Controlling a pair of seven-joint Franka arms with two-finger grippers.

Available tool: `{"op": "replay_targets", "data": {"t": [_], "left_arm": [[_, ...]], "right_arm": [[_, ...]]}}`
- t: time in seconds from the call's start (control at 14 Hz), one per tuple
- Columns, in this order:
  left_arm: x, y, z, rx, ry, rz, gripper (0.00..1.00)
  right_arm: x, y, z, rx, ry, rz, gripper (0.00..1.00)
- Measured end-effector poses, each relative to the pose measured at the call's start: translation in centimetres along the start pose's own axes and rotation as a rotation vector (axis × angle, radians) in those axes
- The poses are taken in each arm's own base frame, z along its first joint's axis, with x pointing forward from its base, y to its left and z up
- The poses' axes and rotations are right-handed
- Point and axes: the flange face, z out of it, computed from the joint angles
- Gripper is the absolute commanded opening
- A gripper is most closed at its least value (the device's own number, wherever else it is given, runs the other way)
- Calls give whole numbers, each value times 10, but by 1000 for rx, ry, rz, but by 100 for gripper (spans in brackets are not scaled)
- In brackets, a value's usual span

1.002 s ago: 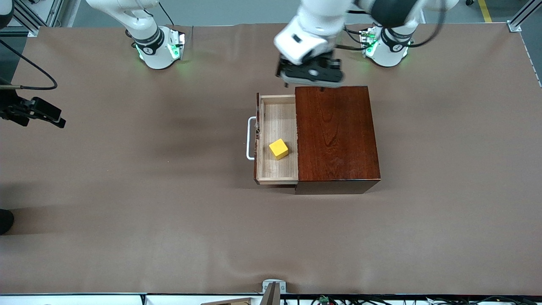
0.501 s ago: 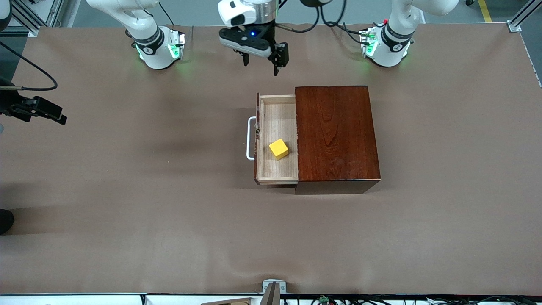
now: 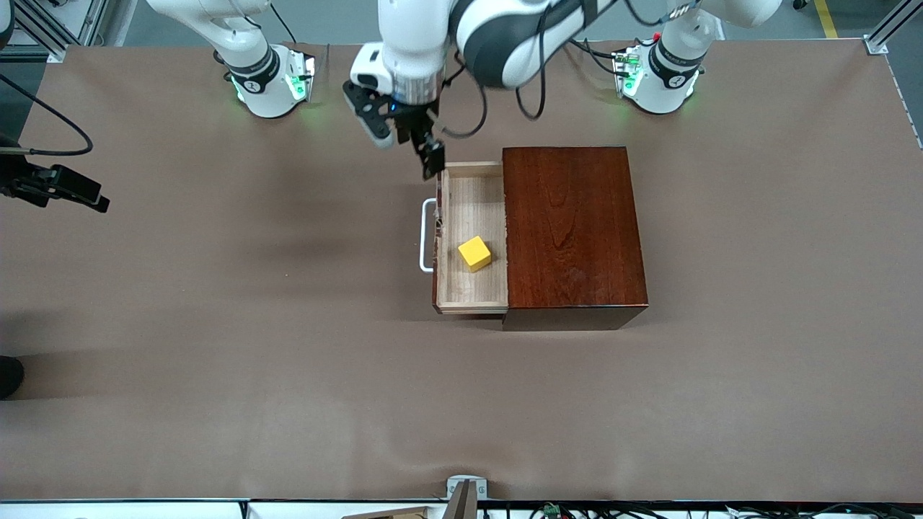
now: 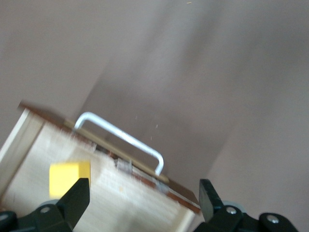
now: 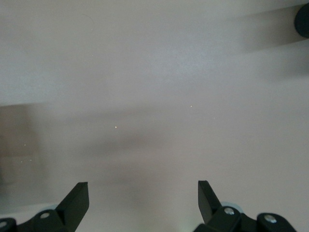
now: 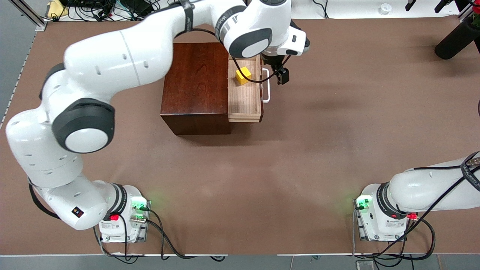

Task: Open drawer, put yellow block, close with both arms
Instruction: 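Move the left gripper over the open drawer front, then lower the left gripper against the drawer front by the handle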

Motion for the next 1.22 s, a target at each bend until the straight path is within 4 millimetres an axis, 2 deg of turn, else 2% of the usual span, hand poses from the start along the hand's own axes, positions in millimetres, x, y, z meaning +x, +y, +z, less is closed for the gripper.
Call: {"op": "replay_targets", "data": {"t": [0.14,0.43,0.57,0.72,1.0,1.22], "left_arm": [[4,-12,28,-15,14,123,100],[-2,-65,78,-29,23,302,100],[-5,-78,98,-39,23,345,100],[-4,-74,105,-48,23,366,100],[1,-59,103,-53,36,385,100],[-1,-59,116,-65,22,383,100]], "right_arm": [[0,0,0,0,0,1,100],[0,1,0,0,1,3,100],[0,1,0,1,1,3,100],[0,2,0,1,1,4,100],[1,3,-1,1,5,7,100],[3,11,-2,2,23,21,100]]}}
